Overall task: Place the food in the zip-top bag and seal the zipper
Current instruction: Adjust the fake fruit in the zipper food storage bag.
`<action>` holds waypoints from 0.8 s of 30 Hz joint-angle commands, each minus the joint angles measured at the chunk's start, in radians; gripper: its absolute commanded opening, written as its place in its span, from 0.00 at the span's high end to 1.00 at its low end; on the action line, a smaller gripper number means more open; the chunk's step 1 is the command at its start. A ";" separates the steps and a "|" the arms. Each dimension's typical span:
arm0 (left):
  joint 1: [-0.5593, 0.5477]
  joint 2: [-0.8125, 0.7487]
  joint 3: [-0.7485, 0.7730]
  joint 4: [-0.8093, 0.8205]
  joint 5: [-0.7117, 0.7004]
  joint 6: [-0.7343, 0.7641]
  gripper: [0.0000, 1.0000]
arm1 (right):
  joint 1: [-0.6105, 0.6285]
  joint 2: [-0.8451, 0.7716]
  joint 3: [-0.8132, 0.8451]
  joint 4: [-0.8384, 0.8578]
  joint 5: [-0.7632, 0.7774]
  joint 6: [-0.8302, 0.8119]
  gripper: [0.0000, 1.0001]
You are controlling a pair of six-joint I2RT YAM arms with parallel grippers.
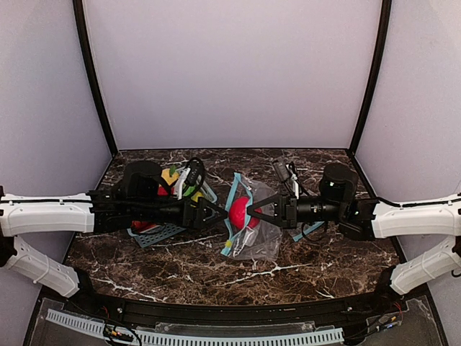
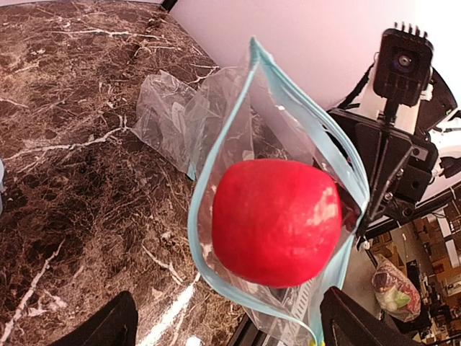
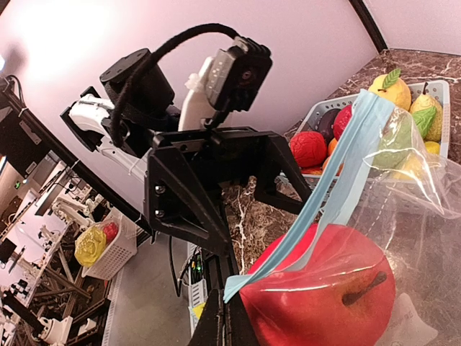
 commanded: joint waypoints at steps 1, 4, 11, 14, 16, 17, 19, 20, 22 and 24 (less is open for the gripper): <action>-0.004 0.048 -0.005 0.092 -0.005 -0.078 0.11 | -0.005 0.011 -0.009 0.073 -0.047 0.008 1.00; -0.003 0.099 0.021 0.119 -0.005 -0.087 0.11 | -0.005 0.016 -0.008 0.078 -0.057 0.010 1.00; -0.003 0.221 0.095 0.145 0.008 -0.090 0.10 | -0.005 0.024 -0.003 0.068 -0.069 0.003 1.00; -0.003 0.254 0.112 0.173 0.027 -0.098 0.10 | -0.005 0.026 -0.004 0.060 -0.060 -0.001 1.00; -0.004 0.266 0.114 0.198 0.041 -0.107 0.10 | -0.005 0.023 -0.008 0.054 -0.042 0.000 1.00; -0.004 0.267 0.113 0.202 0.048 -0.111 0.10 | -0.005 0.021 -0.009 0.050 -0.030 -0.002 1.00; -0.003 0.258 0.103 0.200 0.045 -0.112 0.12 | -0.004 0.010 -0.013 0.033 -0.002 -0.005 1.00; -0.003 0.251 0.097 0.191 0.040 -0.112 0.13 | -0.005 0.004 -0.011 0.021 0.011 -0.011 1.00; -0.003 0.226 0.062 0.175 0.026 -0.111 0.16 | -0.005 -0.006 -0.010 -0.007 0.034 -0.019 1.00; -0.003 0.187 0.030 0.162 0.015 -0.118 0.19 | -0.007 -0.013 -0.005 -0.035 0.058 -0.025 1.00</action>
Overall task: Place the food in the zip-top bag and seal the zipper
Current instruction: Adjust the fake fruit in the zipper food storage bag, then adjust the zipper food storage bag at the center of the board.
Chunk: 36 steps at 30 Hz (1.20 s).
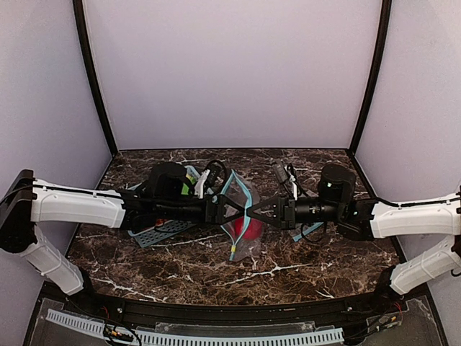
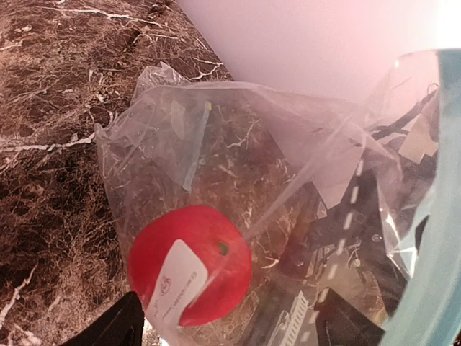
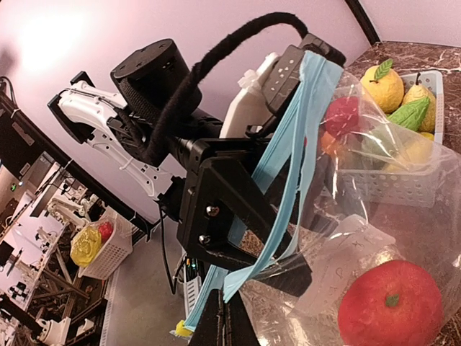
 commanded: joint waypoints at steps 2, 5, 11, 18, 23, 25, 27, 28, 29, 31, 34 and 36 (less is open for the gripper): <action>-0.004 -0.098 -0.085 -0.014 -0.013 -0.024 0.25 | -0.006 -0.028 0.004 -0.073 0.089 -0.034 1.00; -0.003 -0.112 -0.106 -0.007 -0.007 -0.043 0.34 | -0.005 -0.016 0.019 -0.121 0.116 -0.047 1.00; -0.003 -0.110 -0.102 -0.026 -0.026 -0.029 0.62 | -0.005 0.018 0.055 -0.183 0.134 -0.053 1.00; -0.003 -0.070 -0.059 -0.071 -0.061 0.003 0.79 | -0.004 0.012 0.073 -0.248 0.139 -0.084 1.00; -0.004 -0.098 -0.022 -0.249 -0.231 0.038 0.95 | -0.004 0.006 0.122 -0.426 0.277 -0.083 1.00; -0.004 -0.131 -0.028 -0.332 -0.345 0.052 0.96 | -0.004 0.010 0.156 -0.543 0.378 -0.063 1.00; -0.003 -0.160 -0.044 -0.380 -0.425 0.056 0.96 | -0.004 0.013 0.181 -0.630 0.446 -0.048 1.00; -0.003 -0.167 -0.049 -0.388 -0.452 0.057 0.96 | -0.004 0.015 0.187 -0.661 0.470 -0.041 1.00; -0.003 -0.179 -0.058 -0.395 -0.457 0.056 0.96 | -0.004 0.017 0.192 -0.674 0.483 -0.036 1.00; -0.003 -0.179 -0.065 -0.396 -0.455 0.052 0.95 | -0.004 0.030 0.203 -0.688 0.486 -0.029 1.00; -0.003 -0.168 -0.071 -0.364 -0.427 0.046 0.95 | -0.004 0.071 0.244 -0.734 0.510 -0.013 1.00; -0.003 -0.161 -0.078 -0.327 -0.409 0.037 0.95 | -0.003 0.096 0.270 -0.770 0.534 -0.004 1.00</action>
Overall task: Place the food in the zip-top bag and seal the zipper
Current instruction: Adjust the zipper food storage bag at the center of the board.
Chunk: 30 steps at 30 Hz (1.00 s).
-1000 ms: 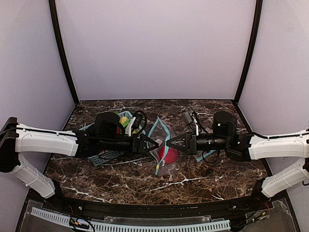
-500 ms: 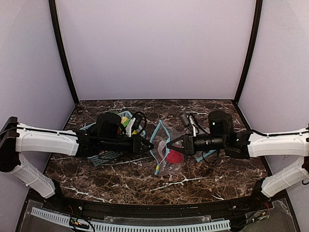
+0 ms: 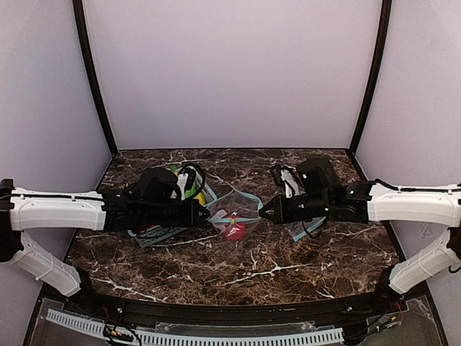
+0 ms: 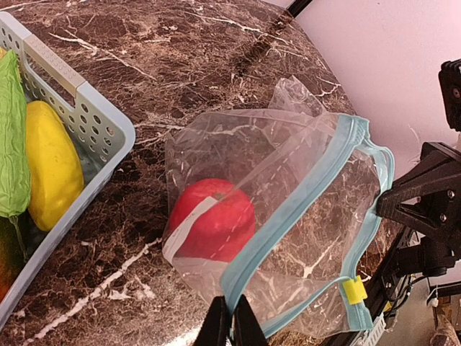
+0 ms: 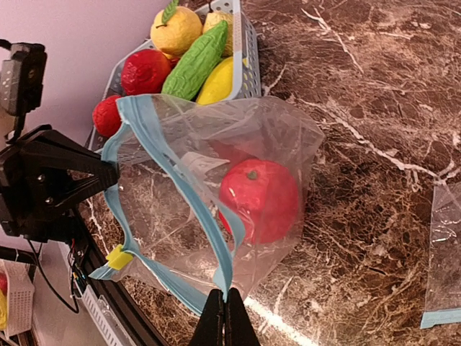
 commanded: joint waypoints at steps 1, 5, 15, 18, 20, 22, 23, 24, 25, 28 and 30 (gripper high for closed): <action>-0.001 0.001 -0.035 -0.003 -0.007 -0.002 0.95 | -0.003 0.052 0.063 -0.122 0.096 0.027 1.00; -0.001 0.018 -0.035 0.055 0.029 0.001 0.95 | 0.000 0.040 0.072 -0.111 0.069 0.005 0.76; -0.001 0.046 -0.016 0.091 0.092 0.005 0.95 | 0.071 0.060 0.187 -0.161 0.142 -0.079 0.36; -0.001 0.042 -0.016 0.088 0.090 0.003 0.95 | 0.096 0.100 0.248 -0.213 0.211 -0.104 0.34; -0.001 0.036 -0.018 0.086 0.088 0.004 0.96 | 0.113 0.126 0.290 -0.229 0.233 -0.119 0.33; -0.001 0.031 -0.022 0.084 0.085 0.003 0.95 | 0.122 0.151 0.318 -0.236 0.248 -0.125 0.32; -0.001 0.028 -0.024 0.084 0.085 0.003 0.95 | 0.124 0.165 0.332 -0.239 0.256 -0.127 0.32; -0.001 0.028 -0.024 0.084 0.083 0.002 0.95 | 0.125 0.187 0.347 -0.244 0.266 -0.130 0.32; -0.001 0.027 -0.024 0.085 0.082 0.002 0.96 | 0.127 0.205 0.364 -0.250 0.274 -0.133 0.33; -0.001 0.027 -0.026 0.087 0.086 0.000 0.95 | 0.133 0.257 0.415 -0.265 0.294 -0.143 0.37; -0.001 0.028 -0.027 0.089 0.089 -0.002 0.96 | 0.135 0.288 0.448 -0.266 0.295 -0.153 0.41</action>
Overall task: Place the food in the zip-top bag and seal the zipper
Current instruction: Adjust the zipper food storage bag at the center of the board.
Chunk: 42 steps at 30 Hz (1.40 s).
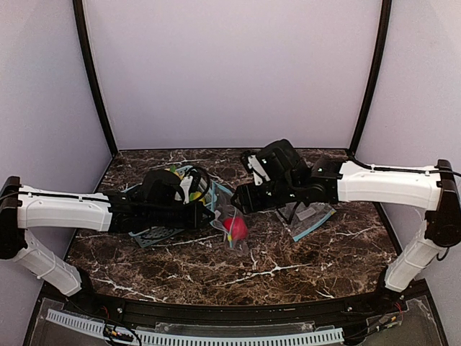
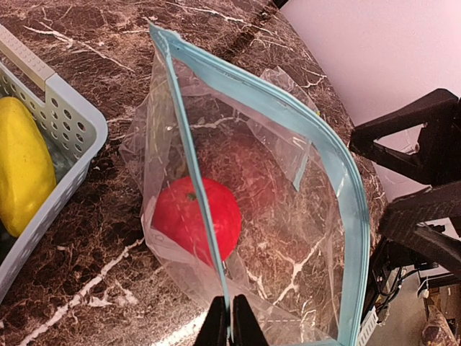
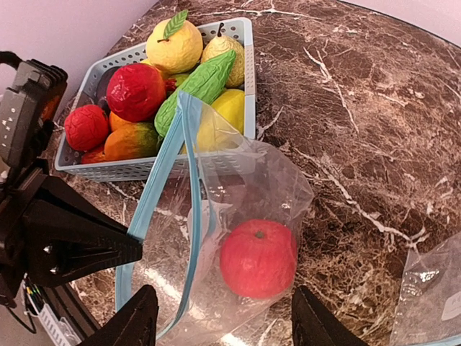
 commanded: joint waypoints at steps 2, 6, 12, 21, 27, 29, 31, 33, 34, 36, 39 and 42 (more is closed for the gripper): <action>0.000 -0.018 -0.012 0.008 0.012 -0.002 0.95 | 0.016 0.082 0.098 -0.035 0.049 -0.035 0.47; 0.000 -0.022 -0.021 0.010 0.006 -0.004 0.95 | 0.017 0.133 0.147 -0.060 0.061 -0.032 0.66; 0.000 -0.051 -0.043 -0.052 -0.070 -0.019 0.95 | 0.020 0.148 0.157 -0.078 0.072 -0.012 1.00; 0.020 -0.146 -0.033 -0.130 -0.053 0.001 0.47 | 0.018 0.123 0.146 -0.078 0.069 0.003 1.00; 0.153 -0.261 0.012 -0.278 0.028 0.075 0.20 | 0.019 0.122 0.144 -0.076 0.076 0.017 1.00; 0.223 -0.271 0.043 -0.364 0.031 0.125 0.16 | 0.019 0.126 0.144 -0.075 0.071 0.019 1.00; 0.294 -0.270 0.065 -0.430 0.042 0.173 0.12 | 0.018 0.130 0.144 -0.073 0.068 0.021 1.00; 0.382 -0.263 0.075 -0.442 0.058 0.211 0.09 | 0.019 0.132 0.144 -0.070 0.064 0.022 1.00; 0.401 -0.253 0.077 -0.443 0.069 0.231 0.08 | 0.020 0.132 0.146 -0.070 0.065 0.022 1.00; 0.449 -0.230 0.079 -0.435 0.082 0.258 0.05 | 0.020 0.130 0.146 -0.070 0.063 0.022 1.00; 0.504 -0.182 0.079 -0.394 0.105 0.276 0.02 | 0.018 0.130 0.146 -0.070 0.064 0.020 1.00; 0.529 -0.136 0.078 -0.353 0.149 0.282 0.01 | 0.019 0.132 0.149 -0.068 0.060 0.020 1.00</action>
